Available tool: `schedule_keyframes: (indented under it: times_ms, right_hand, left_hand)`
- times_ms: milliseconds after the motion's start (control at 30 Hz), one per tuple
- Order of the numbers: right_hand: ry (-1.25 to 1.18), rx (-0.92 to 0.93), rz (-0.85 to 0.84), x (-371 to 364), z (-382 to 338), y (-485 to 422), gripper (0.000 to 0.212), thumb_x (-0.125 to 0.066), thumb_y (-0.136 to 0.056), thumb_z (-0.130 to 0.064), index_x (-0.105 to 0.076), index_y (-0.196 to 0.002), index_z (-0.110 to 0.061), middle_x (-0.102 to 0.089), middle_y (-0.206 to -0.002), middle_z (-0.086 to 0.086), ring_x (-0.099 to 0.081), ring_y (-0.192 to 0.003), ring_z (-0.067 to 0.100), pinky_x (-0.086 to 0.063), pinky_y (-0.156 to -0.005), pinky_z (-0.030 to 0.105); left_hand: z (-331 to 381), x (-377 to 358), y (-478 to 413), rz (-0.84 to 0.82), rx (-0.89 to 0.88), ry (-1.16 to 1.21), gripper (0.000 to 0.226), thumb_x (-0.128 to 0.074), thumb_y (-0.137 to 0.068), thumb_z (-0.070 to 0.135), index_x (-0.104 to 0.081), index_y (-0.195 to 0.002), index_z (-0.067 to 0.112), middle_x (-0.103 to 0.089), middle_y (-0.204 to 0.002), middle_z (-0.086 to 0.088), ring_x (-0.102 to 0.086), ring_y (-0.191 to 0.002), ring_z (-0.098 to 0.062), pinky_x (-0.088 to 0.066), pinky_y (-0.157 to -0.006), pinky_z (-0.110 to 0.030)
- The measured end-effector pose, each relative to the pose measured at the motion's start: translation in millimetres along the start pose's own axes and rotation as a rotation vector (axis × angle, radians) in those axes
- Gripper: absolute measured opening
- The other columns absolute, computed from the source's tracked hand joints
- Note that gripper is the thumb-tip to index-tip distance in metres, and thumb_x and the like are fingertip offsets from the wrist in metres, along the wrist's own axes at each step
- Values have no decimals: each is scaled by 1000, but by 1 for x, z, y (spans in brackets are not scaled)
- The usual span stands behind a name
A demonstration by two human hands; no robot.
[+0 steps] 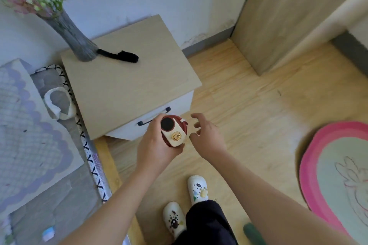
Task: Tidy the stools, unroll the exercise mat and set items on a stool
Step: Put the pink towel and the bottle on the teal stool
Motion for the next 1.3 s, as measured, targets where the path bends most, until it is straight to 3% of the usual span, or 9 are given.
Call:
schedule_keyframes:
  times_ms: [67,200,500,733,900,1100,1300]
  right_hand:
    - [-27,-62,52,13,32,22,56,-51,-82,-8,-43,-134,-26,-60,-121,3,-58,-105,19,-45,-80,30]
    - [-67,-232,133,36,120,78,53,-51,-82,-7,-46,-133,-23,-60,-122,5,-59,-104,21,-47,-84,32]
    - [-192,-587,261,61,319,240,52,-50,-82,-9,-49,-131,-26,-62,-123,3,-62,-94,18,-43,-71,26]
    - [-246,-686,284,65,452,363,50,-48,-84,-7,-50,-131,-23,-67,-107,5,-64,-91,23,-53,-74,36]
    - [-270,-730,270,44,545,414,53,-48,-83,-6,-48,-133,-23,-65,-115,2,-62,-93,22,-52,-74,34]
    - [-306,-758,215,-3,608,426,54,-47,-83,-9,-45,-135,-24,-62,-120,3,-61,-100,25,-49,-75,32]
    - [-342,-742,193,-32,633,416,54,-49,-81,-9,-46,-133,-24,-63,-120,3,-61,-100,25,-49,-74,33]
  left_hand:
    - [17,-26,22,-85,-30,14,89,-87,-52,36,-35,-125,40,-53,-119,20,-55,-110,-9,-51,-79,-34]
    - [50,-93,73,-282,-143,-46,92,-87,-50,38,-34,-125,40,-57,-119,15,-59,-104,-12,-41,-68,-25]
    - [114,-231,222,-613,-364,-165,85,-77,-60,40,-31,-130,34,-49,-123,12,-56,-105,-14,-42,-68,-27]
    - [139,-333,364,-735,-428,-269,83,-75,-62,36,-35,-134,27,-46,-123,8,-54,-108,-18,-46,-70,-31]
    - [126,-409,439,-797,-494,-311,83,-77,-60,30,-39,-134,24,-44,-132,6,-53,-110,-21,-41,-71,-27]
    - [86,-478,464,-885,-552,-399,84,-73,-66,8,-35,-139,25,-38,-137,4,-53,-109,-22,-46,-75,-27]
    - [62,-522,465,-965,-560,-427,86,-71,-66,1,-32,-139,25,-35,-139,3,-47,-118,-22,-48,-84,-30]
Point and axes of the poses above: each hand's wrist, its own y-axis away from the middle knuckle, its own x-axis out of the back of the hand, z = x × y, the point moved 2 cm from there along -y, towards the middle knuckle
